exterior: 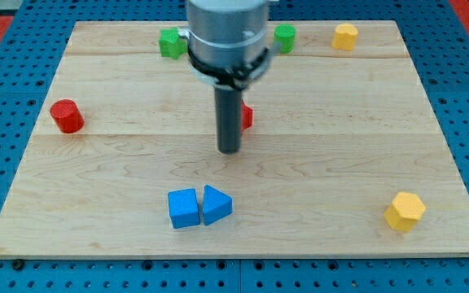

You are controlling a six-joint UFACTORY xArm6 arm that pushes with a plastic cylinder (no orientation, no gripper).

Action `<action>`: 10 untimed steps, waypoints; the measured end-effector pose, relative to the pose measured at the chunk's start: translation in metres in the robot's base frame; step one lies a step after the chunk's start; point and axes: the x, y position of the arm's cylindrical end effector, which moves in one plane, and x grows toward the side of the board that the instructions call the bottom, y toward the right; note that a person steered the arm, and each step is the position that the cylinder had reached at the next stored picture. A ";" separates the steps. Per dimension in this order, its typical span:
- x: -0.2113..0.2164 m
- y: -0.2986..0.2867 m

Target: Move the green circle and green star to the top centre of the board

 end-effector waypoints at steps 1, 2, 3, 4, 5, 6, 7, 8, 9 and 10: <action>-0.041 -0.030; -0.093 0.006; -0.126 0.069; -0.146 0.099; -0.185 0.122; -0.204 0.135; -0.217 0.121; -0.227 0.112; -0.242 0.107; -0.246 0.047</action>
